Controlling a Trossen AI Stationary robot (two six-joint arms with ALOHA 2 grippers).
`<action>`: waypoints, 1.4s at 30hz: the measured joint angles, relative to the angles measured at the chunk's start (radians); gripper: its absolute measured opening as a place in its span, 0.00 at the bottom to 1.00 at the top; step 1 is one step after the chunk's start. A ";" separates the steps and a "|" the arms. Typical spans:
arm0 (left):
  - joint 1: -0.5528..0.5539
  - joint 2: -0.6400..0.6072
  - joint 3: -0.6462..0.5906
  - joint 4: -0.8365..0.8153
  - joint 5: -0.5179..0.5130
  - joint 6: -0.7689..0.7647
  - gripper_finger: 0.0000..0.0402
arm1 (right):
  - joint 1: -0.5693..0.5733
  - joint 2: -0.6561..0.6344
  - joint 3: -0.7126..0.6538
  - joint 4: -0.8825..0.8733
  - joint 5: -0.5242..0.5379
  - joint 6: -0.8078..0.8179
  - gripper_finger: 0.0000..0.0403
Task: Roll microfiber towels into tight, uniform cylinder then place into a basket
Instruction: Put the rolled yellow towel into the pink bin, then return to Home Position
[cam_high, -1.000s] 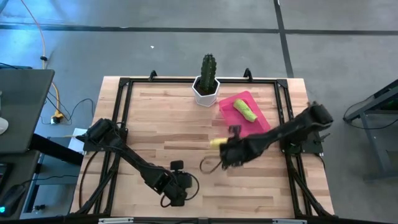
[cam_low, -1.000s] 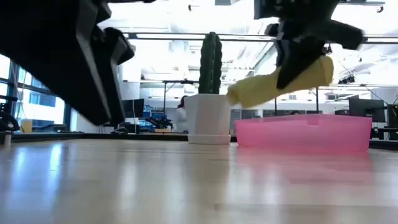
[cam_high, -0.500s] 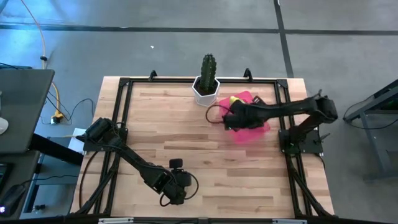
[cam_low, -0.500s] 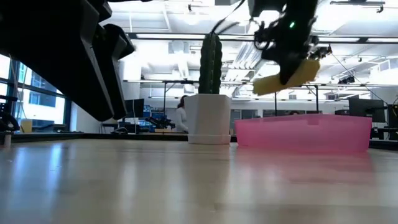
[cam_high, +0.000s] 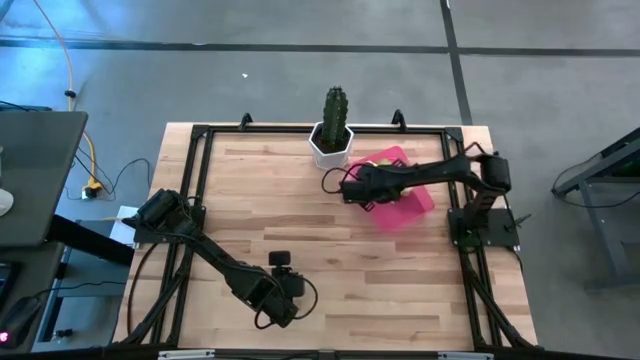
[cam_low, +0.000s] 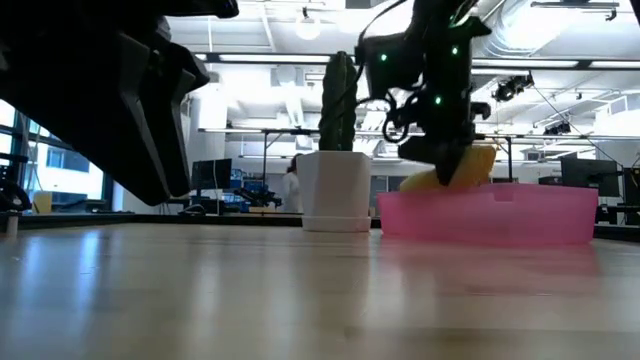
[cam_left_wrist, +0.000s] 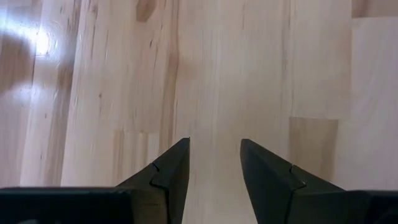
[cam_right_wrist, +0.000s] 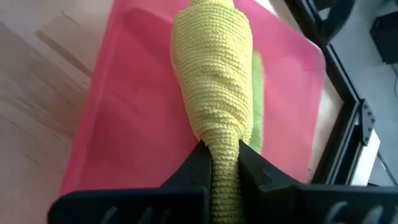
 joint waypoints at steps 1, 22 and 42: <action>0.000 0.000 0.000 -0.003 0.000 0.000 0.33 | 0.000 0.009 -0.005 0.014 0.001 -0.005 0.02; 0.052 0.000 0.000 -0.010 0.016 0.001 0.33 | -0.026 -0.114 -0.400 0.523 -0.072 -0.034 0.20; 0.084 -0.045 0.001 -0.070 0.042 0.032 0.33 | -0.020 -0.547 -0.399 0.469 -0.313 -0.137 0.47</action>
